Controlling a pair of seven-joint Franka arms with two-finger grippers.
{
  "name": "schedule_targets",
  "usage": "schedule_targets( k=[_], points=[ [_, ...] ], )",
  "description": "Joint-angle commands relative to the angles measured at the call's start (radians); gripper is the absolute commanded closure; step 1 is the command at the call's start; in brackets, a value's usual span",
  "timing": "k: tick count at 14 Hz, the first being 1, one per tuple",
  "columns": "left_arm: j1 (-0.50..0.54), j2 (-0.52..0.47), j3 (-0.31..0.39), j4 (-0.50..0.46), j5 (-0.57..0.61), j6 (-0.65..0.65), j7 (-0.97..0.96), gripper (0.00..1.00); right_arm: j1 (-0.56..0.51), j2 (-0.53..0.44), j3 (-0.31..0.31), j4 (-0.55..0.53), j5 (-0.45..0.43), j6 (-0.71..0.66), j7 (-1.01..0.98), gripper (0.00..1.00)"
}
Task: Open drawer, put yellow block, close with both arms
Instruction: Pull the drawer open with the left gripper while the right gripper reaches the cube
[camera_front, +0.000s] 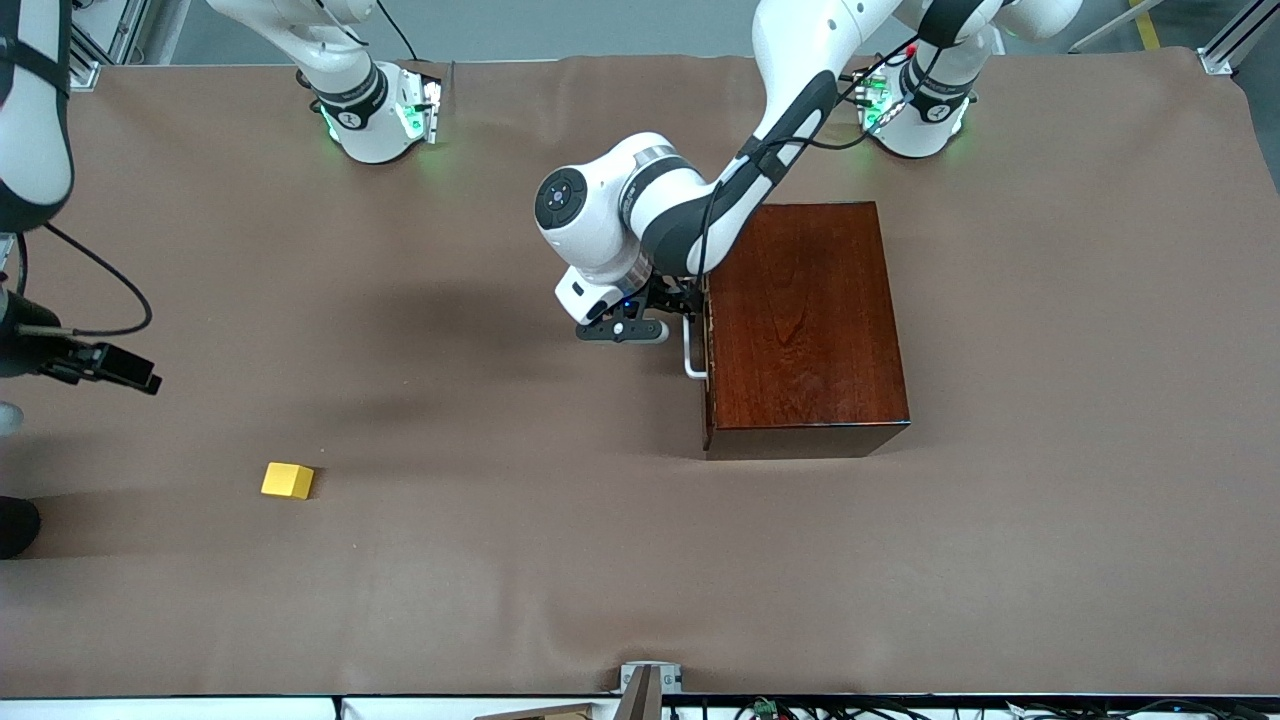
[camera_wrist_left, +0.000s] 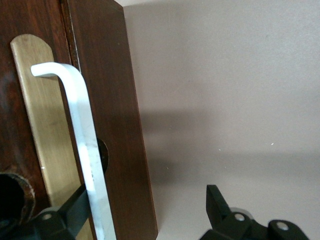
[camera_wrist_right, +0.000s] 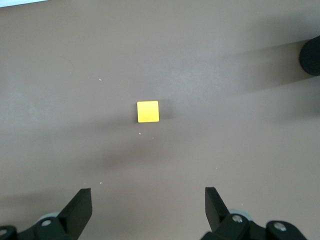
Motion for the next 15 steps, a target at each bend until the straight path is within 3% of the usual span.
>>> schedule_targets(
  k=[1,7,15],
  points=[
    [-0.003,0.017,0.000,0.022,0.027,0.035,-0.008,0.00,-0.017,0.064,0.018,0.021,-0.005,0.034,-0.003,0.00],
    [-0.012,0.036,-0.002,0.023,0.023,0.155,-0.109,0.00,0.033,0.202,0.021,0.019,-0.005,0.159,-0.005,0.00],
    [-0.021,0.040,-0.011,0.026,0.013,0.294,-0.137,0.00,0.030,0.262,0.021,0.018,-0.003,0.245,-0.005,0.00]
  ],
)
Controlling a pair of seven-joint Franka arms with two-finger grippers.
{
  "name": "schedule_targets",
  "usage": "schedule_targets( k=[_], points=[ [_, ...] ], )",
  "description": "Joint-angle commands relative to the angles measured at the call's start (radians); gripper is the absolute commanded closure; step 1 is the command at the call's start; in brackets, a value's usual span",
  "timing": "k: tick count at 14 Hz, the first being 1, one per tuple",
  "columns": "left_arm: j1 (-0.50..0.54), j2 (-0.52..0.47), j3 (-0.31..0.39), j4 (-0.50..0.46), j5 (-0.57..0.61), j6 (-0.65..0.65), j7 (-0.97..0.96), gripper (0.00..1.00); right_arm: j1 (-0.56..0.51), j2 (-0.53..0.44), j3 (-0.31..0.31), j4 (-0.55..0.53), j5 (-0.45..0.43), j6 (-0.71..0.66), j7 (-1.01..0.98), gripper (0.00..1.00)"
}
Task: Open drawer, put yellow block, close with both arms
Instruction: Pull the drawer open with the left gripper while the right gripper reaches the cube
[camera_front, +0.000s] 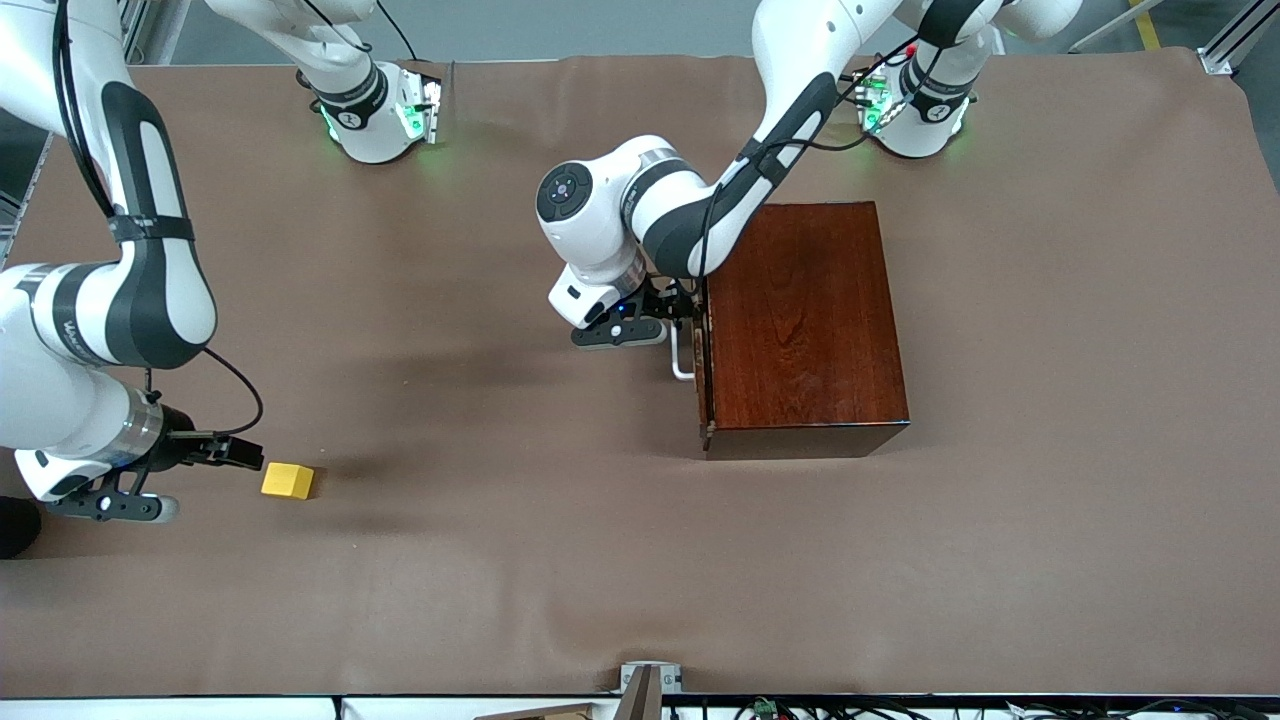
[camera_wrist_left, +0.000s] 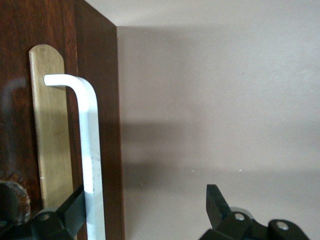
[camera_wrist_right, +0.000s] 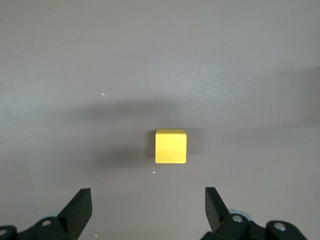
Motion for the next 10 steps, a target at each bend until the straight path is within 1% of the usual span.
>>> schedule_targets(
  k=[1,6,10],
  points=[
    [-0.022,0.042,-0.016,0.038,0.010,0.184,-0.016,0.00,-0.009,0.014,0.005,0.017,-0.004,0.003,-0.004,0.00],
    [-0.023,0.042,-0.022,0.040,0.009,0.255,-0.036,0.00,-0.007,0.018,0.005,0.019,-0.005,0.004,-0.004,0.00],
    [-0.031,0.045,-0.023,0.041,-0.002,0.270,-0.074,0.00,-0.003,0.032,0.005,0.019,-0.010,0.012,-0.006,0.00]
  ],
)
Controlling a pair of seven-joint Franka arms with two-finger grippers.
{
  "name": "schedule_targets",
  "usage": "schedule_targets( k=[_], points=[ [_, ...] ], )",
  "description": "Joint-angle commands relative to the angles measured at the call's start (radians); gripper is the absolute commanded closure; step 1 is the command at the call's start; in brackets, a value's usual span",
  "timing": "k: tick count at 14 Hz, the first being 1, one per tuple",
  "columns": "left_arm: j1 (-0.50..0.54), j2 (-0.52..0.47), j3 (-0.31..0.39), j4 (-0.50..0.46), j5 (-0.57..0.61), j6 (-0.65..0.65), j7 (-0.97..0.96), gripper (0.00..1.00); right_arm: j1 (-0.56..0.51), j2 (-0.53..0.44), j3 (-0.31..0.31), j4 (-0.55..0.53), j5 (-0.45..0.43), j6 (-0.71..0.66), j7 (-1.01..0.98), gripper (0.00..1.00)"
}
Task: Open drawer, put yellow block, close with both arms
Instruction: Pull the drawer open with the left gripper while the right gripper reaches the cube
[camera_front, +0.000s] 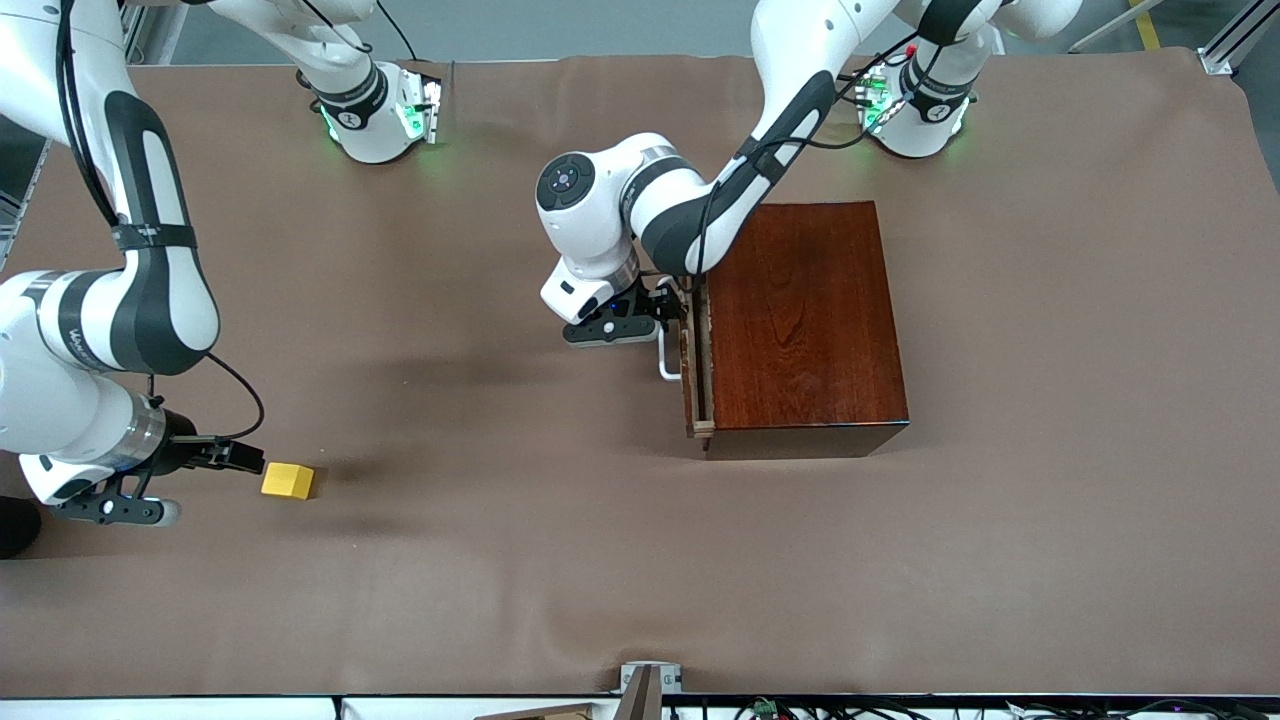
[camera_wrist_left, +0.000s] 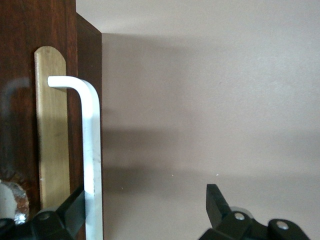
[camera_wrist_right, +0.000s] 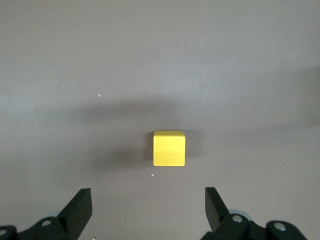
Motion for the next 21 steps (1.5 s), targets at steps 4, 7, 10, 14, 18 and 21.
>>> schedule_targets(
  k=[4,7,10,14,18,21],
  points=[
    [-0.037,0.049,-0.020,0.059,-0.057,0.224,-0.041,0.00,-0.012,0.049,0.005,0.020,-0.008,0.021,-0.006,0.00],
    [-0.043,0.052,-0.018,0.059,-0.059,0.255,-0.039,0.00,-0.003,0.057,0.005,0.020,-0.010,0.022,-0.005,0.00],
    [-0.050,0.063,-0.018,0.059,-0.059,0.295,-0.039,0.00,-0.013,0.074,0.005,0.018,0.006,0.045,-0.004,0.00],
    [-0.057,0.072,-0.029,0.059,-0.059,0.341,-0.038,0.00,-0.006,0.081,0.005,0.017,-0.001,0.051,-0.004,0.00],
    [-0.061,0.071,-0.035,0.059,-0.059,0.370,-0.036,0.00,0.013,0.081,0.003,0.006,-0.011,0.053,-0.007,0.00],
    [-0.060,0.069,-0.029,0.061,-0.059,0.373,-0.036,0.00,0.039,0.114,0.003,0.009,-0.083,0.090,-0.004,0.00]
  ],
)
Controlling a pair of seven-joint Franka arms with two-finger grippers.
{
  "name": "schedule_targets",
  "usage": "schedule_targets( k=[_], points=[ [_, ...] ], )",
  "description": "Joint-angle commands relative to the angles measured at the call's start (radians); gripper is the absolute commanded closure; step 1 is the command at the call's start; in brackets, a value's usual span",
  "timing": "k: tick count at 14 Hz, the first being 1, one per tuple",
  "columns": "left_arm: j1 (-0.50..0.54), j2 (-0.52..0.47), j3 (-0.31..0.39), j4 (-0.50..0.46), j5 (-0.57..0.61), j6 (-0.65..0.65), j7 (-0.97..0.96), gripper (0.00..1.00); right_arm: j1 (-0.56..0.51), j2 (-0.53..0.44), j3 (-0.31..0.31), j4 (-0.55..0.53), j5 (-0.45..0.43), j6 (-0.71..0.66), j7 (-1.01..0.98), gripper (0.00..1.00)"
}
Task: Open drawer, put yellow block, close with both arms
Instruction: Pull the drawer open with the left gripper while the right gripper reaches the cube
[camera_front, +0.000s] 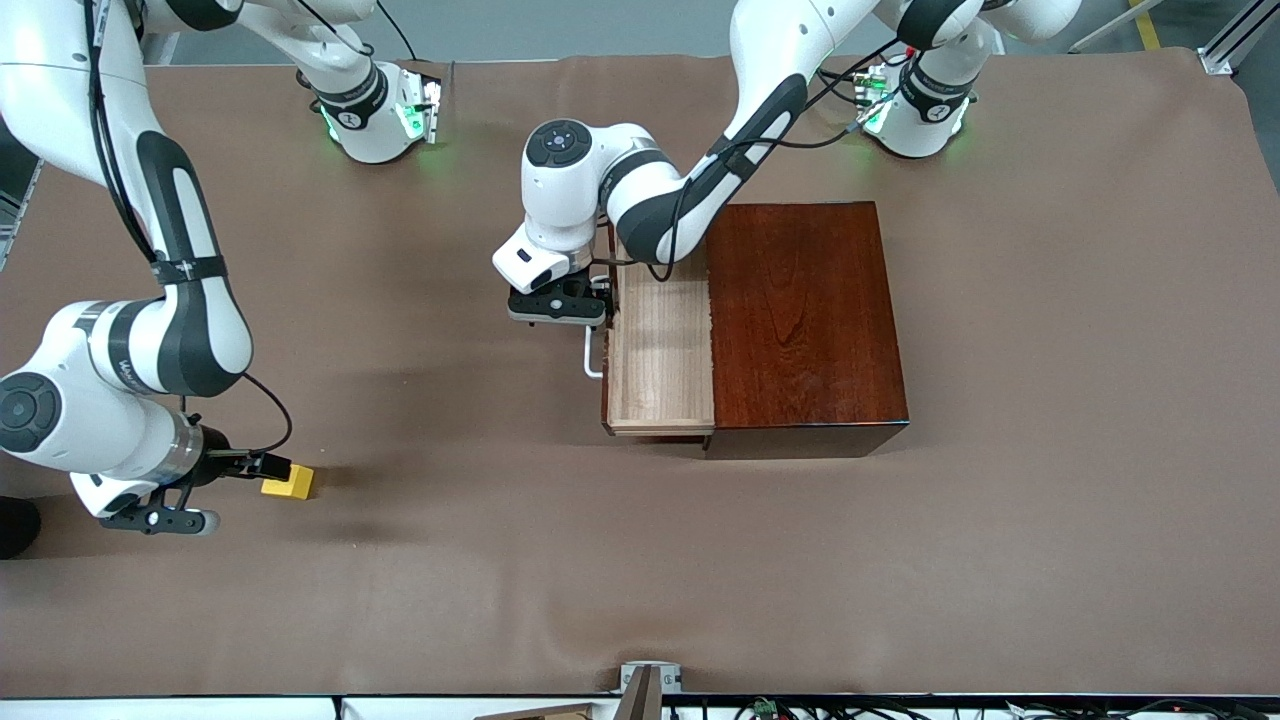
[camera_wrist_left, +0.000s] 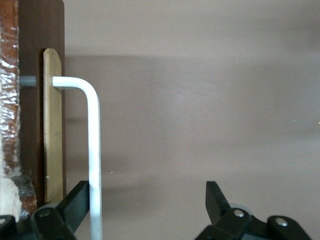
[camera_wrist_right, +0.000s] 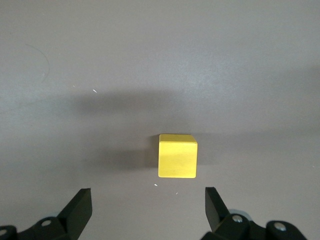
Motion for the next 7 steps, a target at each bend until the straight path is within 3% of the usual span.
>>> schedule_targets(
  k=[1,3,7],
  points=[
    [-0.012,0.023,-0.002,0.044,-0.013,0.049,-0.027,0.00,0.030,0.036,0.001,0.011,-0.120,0.036,0.008,0.00],
    [0.003,-0.003,-0.001,0.046,-0.013,0.005,-0.028,0.00,0.044,0.050,0.001,0.014,-0.185,0.037,0.010,0.00],
    [0.045,-0.084,-0.001,0.044,-0.013,-0.105,-0.030,0.00,0.021,0.082,0.003,0.011,-0.172,0.080,0.002,0.00]
  ],
)
